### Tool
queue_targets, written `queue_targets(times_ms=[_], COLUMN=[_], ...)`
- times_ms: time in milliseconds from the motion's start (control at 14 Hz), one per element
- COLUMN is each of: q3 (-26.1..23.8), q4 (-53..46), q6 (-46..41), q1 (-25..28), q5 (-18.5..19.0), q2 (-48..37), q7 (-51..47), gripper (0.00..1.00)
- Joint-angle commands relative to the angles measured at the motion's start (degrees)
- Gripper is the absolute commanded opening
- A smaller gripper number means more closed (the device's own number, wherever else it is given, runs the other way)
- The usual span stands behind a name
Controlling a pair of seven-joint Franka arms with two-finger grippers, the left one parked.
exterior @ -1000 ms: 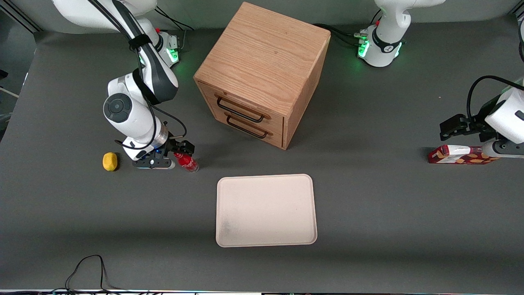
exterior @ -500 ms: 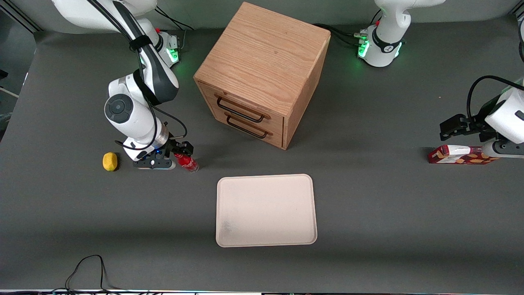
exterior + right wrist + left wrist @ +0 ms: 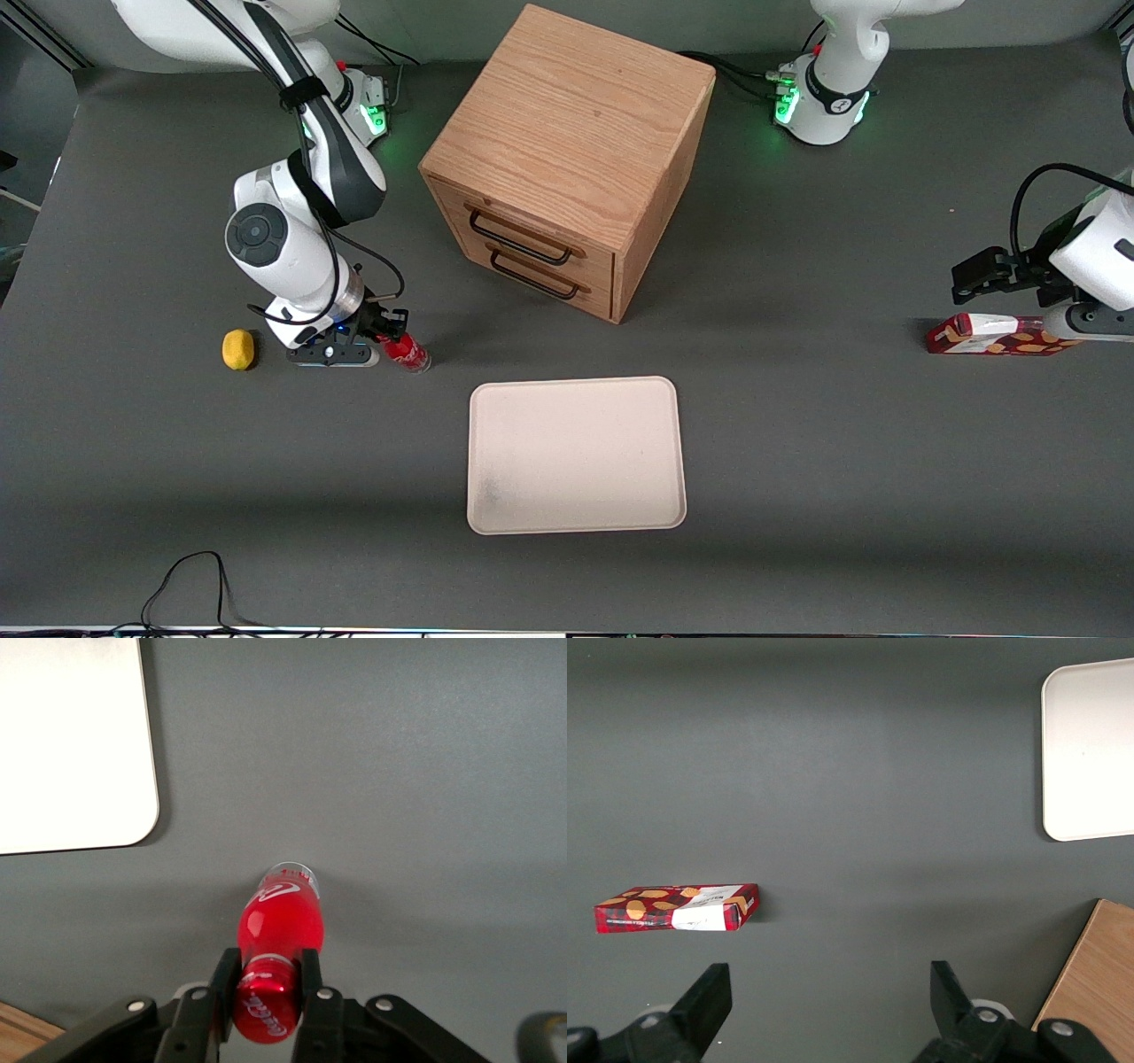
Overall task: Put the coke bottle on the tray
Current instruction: 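Lift the bottle with the right gripper and swing toward the tray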
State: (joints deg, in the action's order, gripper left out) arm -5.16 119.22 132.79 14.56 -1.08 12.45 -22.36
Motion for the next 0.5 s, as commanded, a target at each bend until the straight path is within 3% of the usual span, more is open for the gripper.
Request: queue_targets(times_ms=[0, 429], q3=[0.6, 1.6], q4=[-2.1, -19.5], q6=[-0.8, -24.4], q1=[0.6, 0.1], q5=[0.4, 0.1], q2=[-0.7, -2.5], q7=[-0.4, -2.4], gripper=[0.0, 0.0])
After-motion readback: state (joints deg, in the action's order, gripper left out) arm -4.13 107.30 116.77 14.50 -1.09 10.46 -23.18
